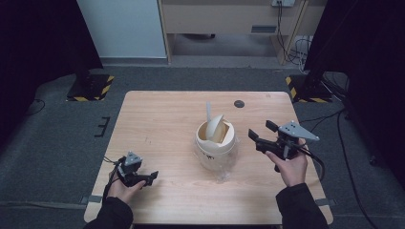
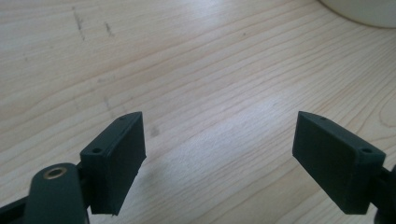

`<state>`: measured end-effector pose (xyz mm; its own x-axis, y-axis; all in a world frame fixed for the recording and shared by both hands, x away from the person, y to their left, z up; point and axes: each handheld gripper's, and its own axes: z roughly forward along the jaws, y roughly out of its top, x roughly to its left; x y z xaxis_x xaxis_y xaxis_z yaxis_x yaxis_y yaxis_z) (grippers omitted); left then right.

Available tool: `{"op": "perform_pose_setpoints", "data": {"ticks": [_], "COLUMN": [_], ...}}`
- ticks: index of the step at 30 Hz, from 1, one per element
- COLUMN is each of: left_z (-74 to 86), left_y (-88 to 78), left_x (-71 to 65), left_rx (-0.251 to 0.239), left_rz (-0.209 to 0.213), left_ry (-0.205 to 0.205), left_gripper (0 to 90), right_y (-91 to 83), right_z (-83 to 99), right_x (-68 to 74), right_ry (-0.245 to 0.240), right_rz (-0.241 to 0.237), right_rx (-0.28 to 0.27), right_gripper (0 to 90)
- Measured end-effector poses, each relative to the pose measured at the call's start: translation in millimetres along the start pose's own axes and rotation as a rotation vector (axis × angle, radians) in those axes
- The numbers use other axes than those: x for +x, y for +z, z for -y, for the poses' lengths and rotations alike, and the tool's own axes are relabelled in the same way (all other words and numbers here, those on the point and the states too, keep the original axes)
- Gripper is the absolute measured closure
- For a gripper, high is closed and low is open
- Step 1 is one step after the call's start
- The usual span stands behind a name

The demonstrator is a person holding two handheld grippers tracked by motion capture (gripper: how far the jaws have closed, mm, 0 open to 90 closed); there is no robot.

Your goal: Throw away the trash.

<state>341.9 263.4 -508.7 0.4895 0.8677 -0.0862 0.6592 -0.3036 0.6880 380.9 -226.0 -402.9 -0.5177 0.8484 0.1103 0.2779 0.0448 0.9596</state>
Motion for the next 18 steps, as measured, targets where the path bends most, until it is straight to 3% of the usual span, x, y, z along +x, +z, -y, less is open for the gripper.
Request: {"op": "perform_pose_setpoints", "data": {"ticks": [7, 11, 18], "left_z": [6.7, 8.2, 8.9], "left_y": [-2.1, -2.9, -0.9], "left_x": [13.3, 20.0, 25.2], "left_rx": [0.031, 0.029, 0.046], "left_rz": [-0.022, -0.038, -0.065], "left_ry": [-0.007, -0.002, 0.005], "left_gripper": [16.5, 15.0, 12.2], "right_y": [-0.2, -0.4, 5.8], "right_z": [44.8, 68.6, 99.2], "right_x": [-42.9, -60.2, -76.9], "right_ry": [0.055, 0.015, -0.010], "right_rz": [0.078, 0.109, 0.119], "right_rx": [0.113, 0.210, 0.383], "right_gripper": [16.8, 14.9, 14.4]}}
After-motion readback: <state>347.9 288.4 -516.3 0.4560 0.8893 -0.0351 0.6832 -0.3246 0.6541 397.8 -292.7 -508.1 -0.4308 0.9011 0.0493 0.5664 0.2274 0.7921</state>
